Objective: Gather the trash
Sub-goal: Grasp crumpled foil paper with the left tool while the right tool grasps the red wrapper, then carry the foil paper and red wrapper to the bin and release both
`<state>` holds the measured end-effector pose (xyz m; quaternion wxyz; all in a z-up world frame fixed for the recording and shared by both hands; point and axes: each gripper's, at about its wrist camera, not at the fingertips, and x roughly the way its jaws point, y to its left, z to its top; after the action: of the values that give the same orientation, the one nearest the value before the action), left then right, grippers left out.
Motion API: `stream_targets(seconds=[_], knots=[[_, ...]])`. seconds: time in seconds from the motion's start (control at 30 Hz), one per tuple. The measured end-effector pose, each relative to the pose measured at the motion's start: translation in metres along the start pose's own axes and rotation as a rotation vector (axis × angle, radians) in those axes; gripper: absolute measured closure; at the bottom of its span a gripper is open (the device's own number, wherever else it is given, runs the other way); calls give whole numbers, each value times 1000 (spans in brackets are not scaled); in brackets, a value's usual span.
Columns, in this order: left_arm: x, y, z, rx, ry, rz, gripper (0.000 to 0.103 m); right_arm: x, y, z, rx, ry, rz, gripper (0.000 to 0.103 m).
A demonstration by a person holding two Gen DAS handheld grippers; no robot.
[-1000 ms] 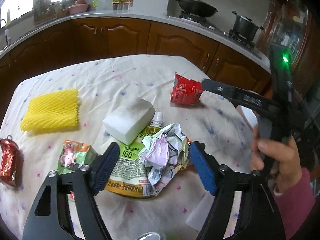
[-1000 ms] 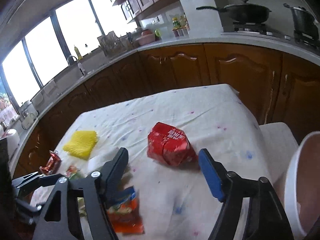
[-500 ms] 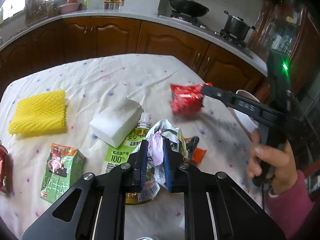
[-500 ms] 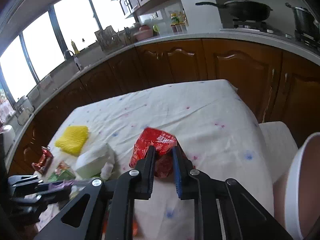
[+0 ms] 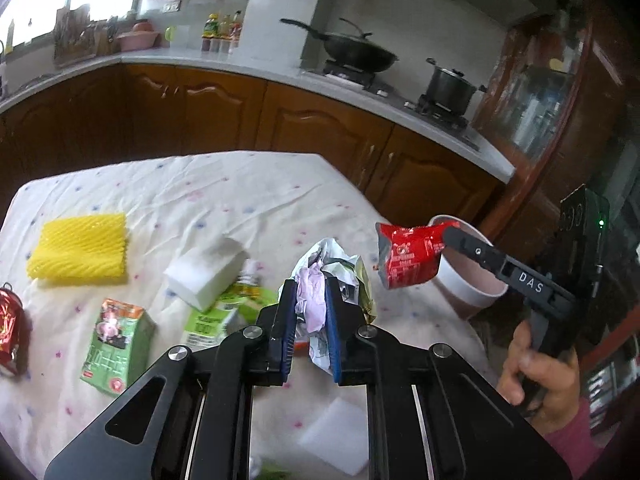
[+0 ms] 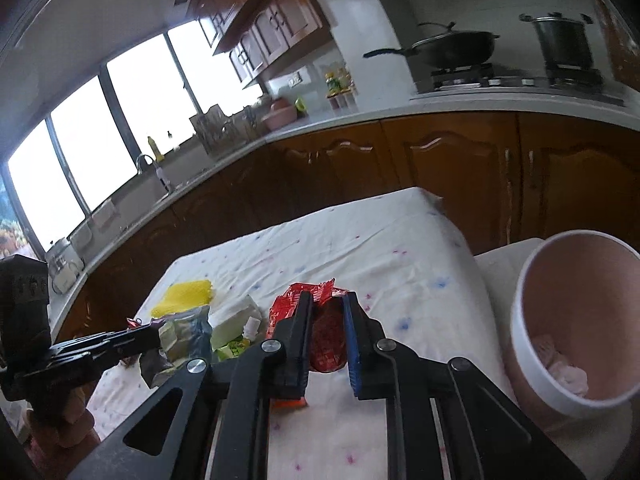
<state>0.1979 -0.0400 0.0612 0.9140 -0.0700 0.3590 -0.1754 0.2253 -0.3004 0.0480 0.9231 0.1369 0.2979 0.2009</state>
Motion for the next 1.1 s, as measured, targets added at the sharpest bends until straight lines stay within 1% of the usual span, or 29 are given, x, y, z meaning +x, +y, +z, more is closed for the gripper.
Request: stream_targets(seconds=[0.13, 0.47, 0.77, 1.1], knots=[[-1, -17, -2, 13, -3, -26, 91, -21, -5, -6, 23, -24, -10, 88], [5, -49, -8, 37, 5, -52, 91, -63, -23, -16, 58, -66, -48, 88], [12, -70, -10, 59, 14, -66, 91, -90, -43, -23, 96, -100, -85, 88], [24, -98, -4, 87, 26, -87, 91, -112, -68, -25, 137, -136, -126, 88]])
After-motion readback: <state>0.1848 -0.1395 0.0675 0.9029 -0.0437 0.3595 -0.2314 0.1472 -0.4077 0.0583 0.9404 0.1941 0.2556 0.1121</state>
